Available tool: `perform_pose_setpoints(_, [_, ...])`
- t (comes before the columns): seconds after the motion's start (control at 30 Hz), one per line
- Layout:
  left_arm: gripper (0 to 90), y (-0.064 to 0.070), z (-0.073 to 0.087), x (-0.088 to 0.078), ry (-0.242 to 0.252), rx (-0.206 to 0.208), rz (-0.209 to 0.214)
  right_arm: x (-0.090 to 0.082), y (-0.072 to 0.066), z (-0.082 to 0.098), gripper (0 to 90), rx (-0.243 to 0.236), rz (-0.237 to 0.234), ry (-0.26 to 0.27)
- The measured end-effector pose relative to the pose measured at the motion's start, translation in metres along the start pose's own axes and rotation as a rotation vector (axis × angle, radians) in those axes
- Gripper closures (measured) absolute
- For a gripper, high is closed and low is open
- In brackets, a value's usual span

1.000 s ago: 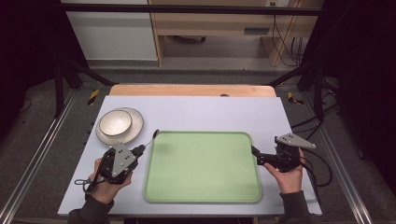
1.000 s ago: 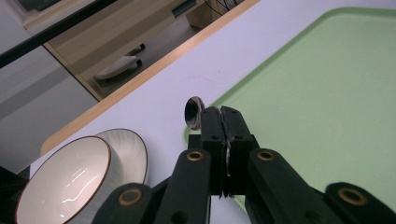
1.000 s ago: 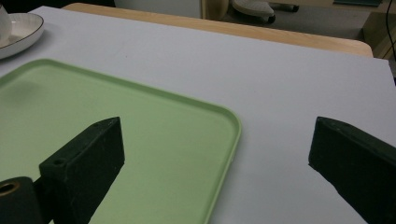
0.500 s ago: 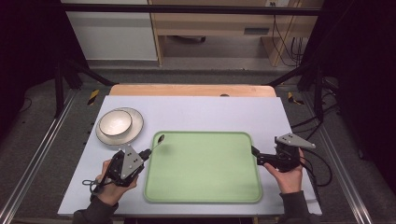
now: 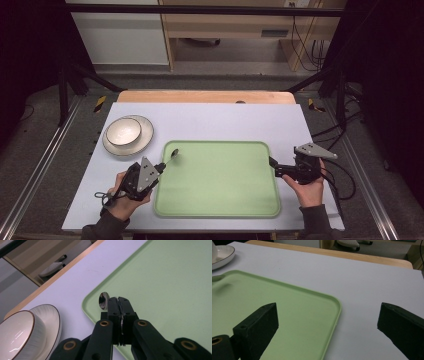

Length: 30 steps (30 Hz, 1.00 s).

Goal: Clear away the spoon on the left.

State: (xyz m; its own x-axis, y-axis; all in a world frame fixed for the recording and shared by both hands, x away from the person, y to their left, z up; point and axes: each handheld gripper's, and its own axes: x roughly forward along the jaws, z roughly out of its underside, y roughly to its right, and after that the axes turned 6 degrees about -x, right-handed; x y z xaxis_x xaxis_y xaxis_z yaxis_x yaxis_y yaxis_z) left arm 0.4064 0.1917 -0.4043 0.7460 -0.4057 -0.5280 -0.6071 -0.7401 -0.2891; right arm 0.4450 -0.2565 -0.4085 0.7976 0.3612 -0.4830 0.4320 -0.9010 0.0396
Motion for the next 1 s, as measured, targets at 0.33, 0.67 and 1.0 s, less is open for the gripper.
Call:
perform_pose_setpoints(0.33, [88.8, 0.005, 0.002, 0.006, -0.025, 0.018, 0.008, 0.000, 0.000, 0.000, 3.8, -0.002, -0.001, -0.002])
perform_pose_setpoints(0.67, [88.6, 0.008, 0.002, 0.009, -0.035, 0.030, 0.005, 0.001, 0.000, 0.000, 3.7, -0.001, -0.003, -0.004])
perform_pose_setpoints(1.0, [87.3, 0.012, 0.001, 0.010, -0.041, 0.066, 0.002, 0.001, 0.000, 0.000, 3.8, -0.005, -0.005, -0.008])
